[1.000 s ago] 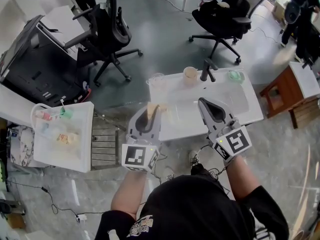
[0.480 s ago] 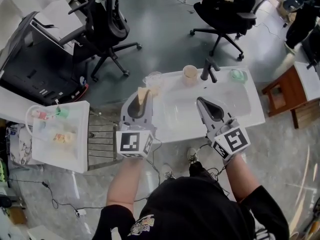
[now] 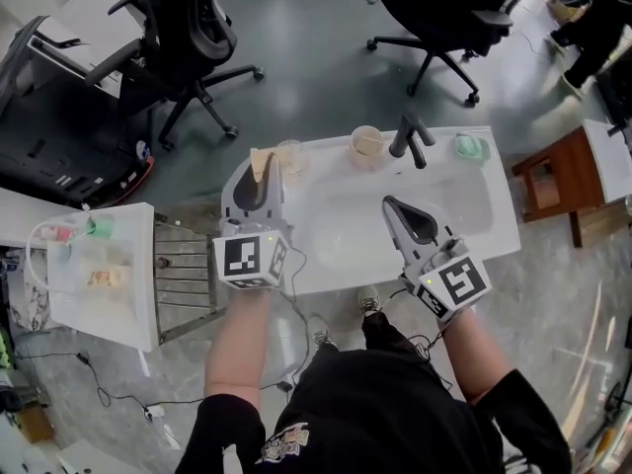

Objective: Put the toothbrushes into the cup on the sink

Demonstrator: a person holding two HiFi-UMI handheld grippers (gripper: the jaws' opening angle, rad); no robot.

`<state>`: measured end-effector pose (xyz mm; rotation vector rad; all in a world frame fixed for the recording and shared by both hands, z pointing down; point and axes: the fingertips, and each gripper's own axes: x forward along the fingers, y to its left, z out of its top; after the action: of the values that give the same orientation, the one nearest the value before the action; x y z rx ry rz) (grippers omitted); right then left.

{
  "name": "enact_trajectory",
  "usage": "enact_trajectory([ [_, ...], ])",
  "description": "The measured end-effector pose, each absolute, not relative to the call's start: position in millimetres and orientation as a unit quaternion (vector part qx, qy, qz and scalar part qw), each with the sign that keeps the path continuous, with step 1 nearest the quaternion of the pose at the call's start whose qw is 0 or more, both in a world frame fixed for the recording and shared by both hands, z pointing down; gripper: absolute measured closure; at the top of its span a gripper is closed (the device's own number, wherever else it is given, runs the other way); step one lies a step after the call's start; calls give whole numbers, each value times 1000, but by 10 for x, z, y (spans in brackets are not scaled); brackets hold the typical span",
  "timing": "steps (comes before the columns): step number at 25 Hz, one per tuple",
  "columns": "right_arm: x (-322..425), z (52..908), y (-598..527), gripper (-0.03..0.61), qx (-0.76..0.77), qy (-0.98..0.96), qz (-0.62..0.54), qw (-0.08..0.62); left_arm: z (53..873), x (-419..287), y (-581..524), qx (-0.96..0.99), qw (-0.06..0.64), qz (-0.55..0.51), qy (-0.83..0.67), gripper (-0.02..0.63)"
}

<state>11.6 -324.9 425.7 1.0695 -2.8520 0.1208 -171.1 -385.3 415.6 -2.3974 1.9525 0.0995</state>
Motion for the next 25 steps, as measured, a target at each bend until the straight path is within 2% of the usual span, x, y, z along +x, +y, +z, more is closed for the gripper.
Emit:
enact_trajectory([
  [13,63,4570,-3699,572,338,-936,63,70,5194,-1869,-4409,-752,-56,-18,657,549],
  [22,-43,4623,-3817,572,332,-938,71,65,5499,-1917,-4465,-744,-84,-51,660,547],
  [25,-62,4608,-3813,572,333,-938,72,62,5469,-1894,-4443,-752,-82,-51,652,501],
])
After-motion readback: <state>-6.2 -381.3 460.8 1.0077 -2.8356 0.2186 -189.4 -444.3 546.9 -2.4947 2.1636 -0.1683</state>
